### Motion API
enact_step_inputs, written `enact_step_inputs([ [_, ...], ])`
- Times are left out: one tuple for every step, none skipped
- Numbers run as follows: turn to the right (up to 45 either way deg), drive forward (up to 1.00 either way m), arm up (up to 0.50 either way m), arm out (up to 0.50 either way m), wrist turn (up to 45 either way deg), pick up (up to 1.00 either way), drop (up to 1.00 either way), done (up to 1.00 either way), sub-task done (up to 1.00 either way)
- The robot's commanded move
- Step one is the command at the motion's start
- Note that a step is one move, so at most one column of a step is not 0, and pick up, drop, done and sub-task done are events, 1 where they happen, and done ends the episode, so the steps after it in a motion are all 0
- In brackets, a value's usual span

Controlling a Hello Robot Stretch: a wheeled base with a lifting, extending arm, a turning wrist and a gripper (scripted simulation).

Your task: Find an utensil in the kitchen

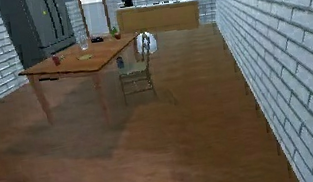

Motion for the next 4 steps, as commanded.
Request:
enact_step_inputs([
  [12.0, 0.0, 0.0, 0.0, 0.0, 0.0, 0.0, 0.0, 0.0],
  [0.0, 1.0, 0.0, 0.0, 0.0, 0.0, 0.0, 0.0, 0.0],
  [0.0, 1.0, 0.0, 0.0, 0.0, 0.0, 0.0, 0.0, 0.0],
  [3.0, 0.0, 0.0, 0.0, 0.0, 0.0, 0.0, 0.0, 0.0],
])
